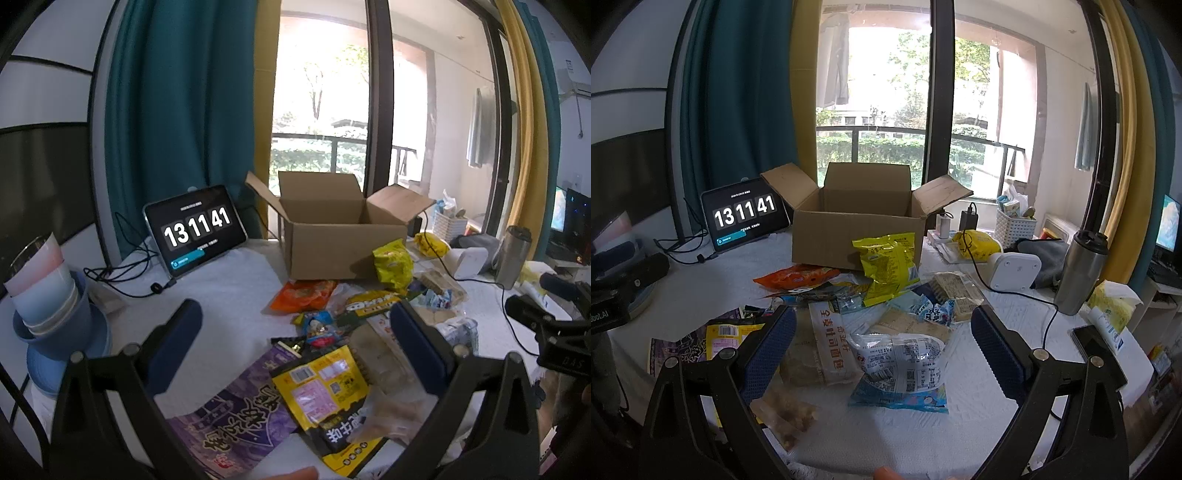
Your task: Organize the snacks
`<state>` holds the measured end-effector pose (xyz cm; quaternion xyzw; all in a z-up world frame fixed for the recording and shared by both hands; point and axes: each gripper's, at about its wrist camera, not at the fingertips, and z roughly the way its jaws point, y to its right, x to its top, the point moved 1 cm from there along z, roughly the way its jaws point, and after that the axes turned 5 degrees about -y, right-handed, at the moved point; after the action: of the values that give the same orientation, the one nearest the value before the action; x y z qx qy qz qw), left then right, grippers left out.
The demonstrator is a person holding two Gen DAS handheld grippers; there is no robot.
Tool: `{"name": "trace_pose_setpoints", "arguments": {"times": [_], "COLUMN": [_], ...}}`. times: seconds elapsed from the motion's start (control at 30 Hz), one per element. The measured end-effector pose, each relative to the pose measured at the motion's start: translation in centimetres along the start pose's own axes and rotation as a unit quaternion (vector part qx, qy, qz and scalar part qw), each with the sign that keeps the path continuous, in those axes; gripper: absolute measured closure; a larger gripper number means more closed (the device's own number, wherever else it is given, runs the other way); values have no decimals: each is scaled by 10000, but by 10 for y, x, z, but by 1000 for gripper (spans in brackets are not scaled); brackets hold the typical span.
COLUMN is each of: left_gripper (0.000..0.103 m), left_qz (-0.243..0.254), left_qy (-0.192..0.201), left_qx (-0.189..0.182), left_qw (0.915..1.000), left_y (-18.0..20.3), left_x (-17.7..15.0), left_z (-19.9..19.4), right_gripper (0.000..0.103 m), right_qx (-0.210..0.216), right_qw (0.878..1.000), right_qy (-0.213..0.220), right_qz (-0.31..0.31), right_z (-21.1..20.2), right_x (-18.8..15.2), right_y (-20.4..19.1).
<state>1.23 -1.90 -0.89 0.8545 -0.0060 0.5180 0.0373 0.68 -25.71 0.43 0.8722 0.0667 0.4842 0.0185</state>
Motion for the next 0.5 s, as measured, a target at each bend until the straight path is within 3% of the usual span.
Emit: {"name": "trace_pose_setpoints", "arguments": {"times": [0.5], "left_gripper": [0], "left_qz": [30], "left_qy": [-39], "left_qx": [-55], "left_qw": [10000], "left_y": [3], "left_x": [-1], "left_z": [0], "right_gripper": [6], "right_qx": [3], "right_qw": [10000], "right_qy": [-18], "right_qz": [-1], "right_z": [1], "right_x": [-2], "right_y": [-1]}}
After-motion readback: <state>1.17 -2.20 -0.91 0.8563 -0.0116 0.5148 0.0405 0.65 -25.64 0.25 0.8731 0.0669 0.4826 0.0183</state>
